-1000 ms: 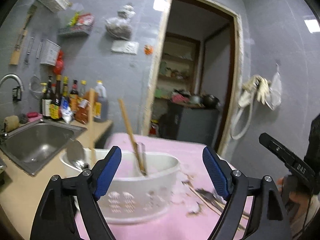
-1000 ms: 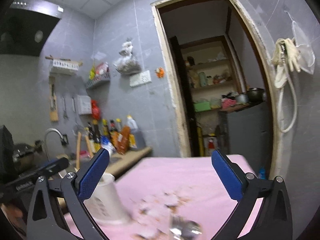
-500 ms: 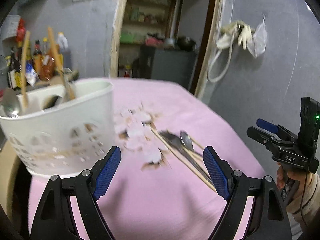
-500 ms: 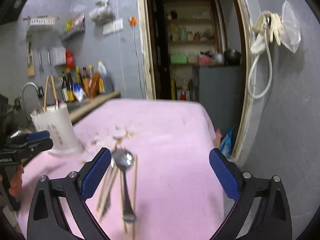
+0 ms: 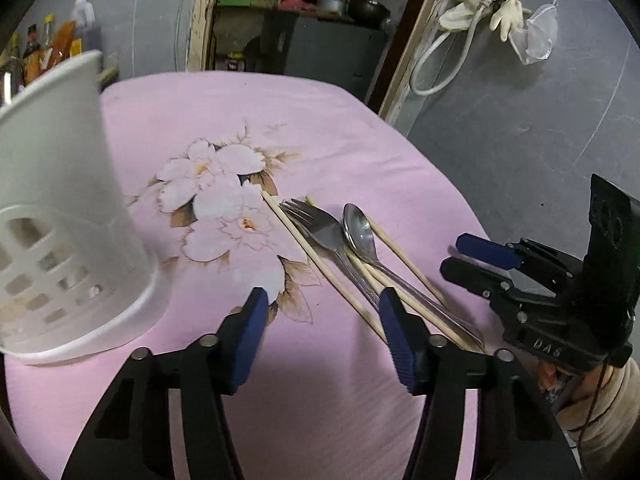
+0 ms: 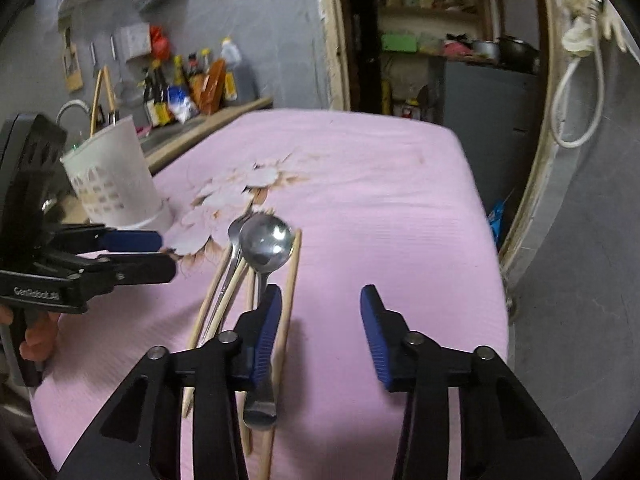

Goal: Organize utensils
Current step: 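Grasp a wooden chopstick with the left tool while the right tool grasps another chopstick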

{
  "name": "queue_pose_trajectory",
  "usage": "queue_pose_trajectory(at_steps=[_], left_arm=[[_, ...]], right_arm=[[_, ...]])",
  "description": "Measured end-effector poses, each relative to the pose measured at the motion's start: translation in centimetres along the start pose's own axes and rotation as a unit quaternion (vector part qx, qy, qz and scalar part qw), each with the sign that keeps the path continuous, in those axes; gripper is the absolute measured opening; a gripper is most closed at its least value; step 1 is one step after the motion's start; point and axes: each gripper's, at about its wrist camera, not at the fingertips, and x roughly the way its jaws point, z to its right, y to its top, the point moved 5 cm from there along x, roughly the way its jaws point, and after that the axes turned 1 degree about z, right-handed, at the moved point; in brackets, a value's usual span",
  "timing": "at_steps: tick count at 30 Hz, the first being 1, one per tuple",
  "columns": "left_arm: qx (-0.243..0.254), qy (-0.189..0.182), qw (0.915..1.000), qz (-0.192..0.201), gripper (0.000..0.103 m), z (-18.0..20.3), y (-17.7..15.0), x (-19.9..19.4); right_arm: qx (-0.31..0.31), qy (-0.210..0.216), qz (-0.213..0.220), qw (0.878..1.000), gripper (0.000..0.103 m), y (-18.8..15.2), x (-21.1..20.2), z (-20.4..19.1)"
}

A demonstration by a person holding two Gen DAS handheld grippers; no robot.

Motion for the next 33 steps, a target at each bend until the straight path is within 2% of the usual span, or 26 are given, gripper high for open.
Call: queue_pose_trajectory(at_steps=[7,16,21,25,28,33], left_arm=[[-0.028,-0.018,0.9989,-0.033,0.027,-0.6,0.5,2.0],[-0.045,-0.026,0.9979,-0.039,0.022,-0.9,1.3,3.3],[-0.069,-0.043,0.9959,-0.041,0.017,-1.3,1.9,4.0],[-0.084,-0.059,0.9937,-0.044,0.014,-1.5,2.1,4.2],[-0.092,-0.067,0.9924,-0.046,0.013,-1.8,1.9,3.9],[-0.099,-0.074,0.9912,-0.045,0.013,-2.1,1.8,3.5]], right_arm=[[-0.022,0.006,-0.032,0.999,0.028,0.1,1.6,-1.0],[-0.053,-0.012,-0.06,0.997,0.027,0.3,3.3,-1.8],[-0.067,-0.025,-0.069,0.995,0.027,0.5,3.9,-2.1],[-0.072,-0.034,-0.071,0.994,0.021,0.6,4.1,-2.1],[-0.062,-0.033,-0.07,0.995,0.01,0.5,3.9,-1.5],[-0.073,-0.047,-0.067,0.994,0.005,0.3,3.5,-1.4]])
